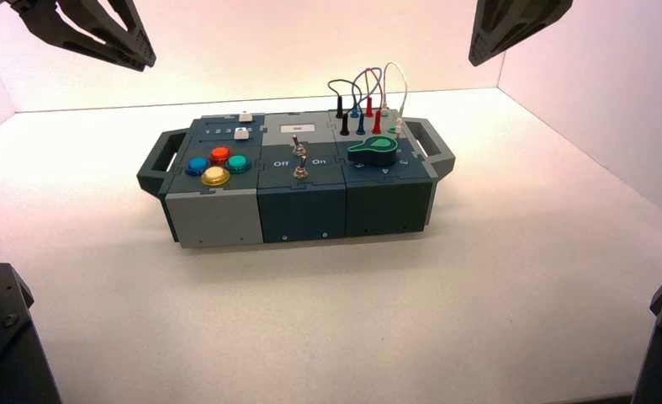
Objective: Move the bottom slider to position 2.
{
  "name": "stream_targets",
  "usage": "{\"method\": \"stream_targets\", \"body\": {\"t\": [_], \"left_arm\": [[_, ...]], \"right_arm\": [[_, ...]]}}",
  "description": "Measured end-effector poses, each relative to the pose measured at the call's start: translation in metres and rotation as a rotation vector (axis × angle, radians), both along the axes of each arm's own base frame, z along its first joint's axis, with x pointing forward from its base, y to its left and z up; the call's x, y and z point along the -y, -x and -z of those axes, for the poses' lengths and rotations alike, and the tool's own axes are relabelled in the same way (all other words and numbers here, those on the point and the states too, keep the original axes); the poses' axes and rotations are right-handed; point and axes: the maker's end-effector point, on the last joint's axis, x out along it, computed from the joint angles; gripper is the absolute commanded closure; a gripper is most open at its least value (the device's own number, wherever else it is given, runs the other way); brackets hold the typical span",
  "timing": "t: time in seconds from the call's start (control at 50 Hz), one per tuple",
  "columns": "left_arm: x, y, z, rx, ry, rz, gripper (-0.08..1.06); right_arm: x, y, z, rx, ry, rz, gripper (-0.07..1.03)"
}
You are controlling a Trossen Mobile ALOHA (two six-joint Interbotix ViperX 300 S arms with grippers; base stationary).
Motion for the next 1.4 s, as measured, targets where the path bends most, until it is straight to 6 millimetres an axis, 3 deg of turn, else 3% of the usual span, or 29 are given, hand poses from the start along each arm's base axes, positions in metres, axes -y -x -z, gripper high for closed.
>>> {"method": "stream_targets", "body": {"t": [0.42, 0.54, 0.78, 1.06, 1.4], "left_arm": [[0.000, -0.002, 0.001, 0.001, -0.001, -0.003, 0.84], [0.001, -0.006, 0.005, -0.023, -0.009, -0.006, 0.93], [0.006, -0.022, 0.008, -0.061, -0.027, 0.005, 1.01], [0.012, -0.046, 0.009, -0.085, -0.040, 0.009, 1.01], [0.042, -0.079, 0.040, -0.152, -0.081, 0.066, 1.01]], "right_arm": [[0.000, 0.000, 0.000, 0.001, -0.001, 0.000, 0.99], [0.000, 0.000, -0.001, 0.003, -0.002, 0.000, 0.99], [-0.001, 0.000, -0.001, 0.002, -0.002, 0.000, 0.99], [-0.001, -0.001, -0.002, 0.012, -0.010, 0.004, 0.99], [-0.001, -0.002, -0.005, 0.024, -0.016, 0.007, 0.99]]}}
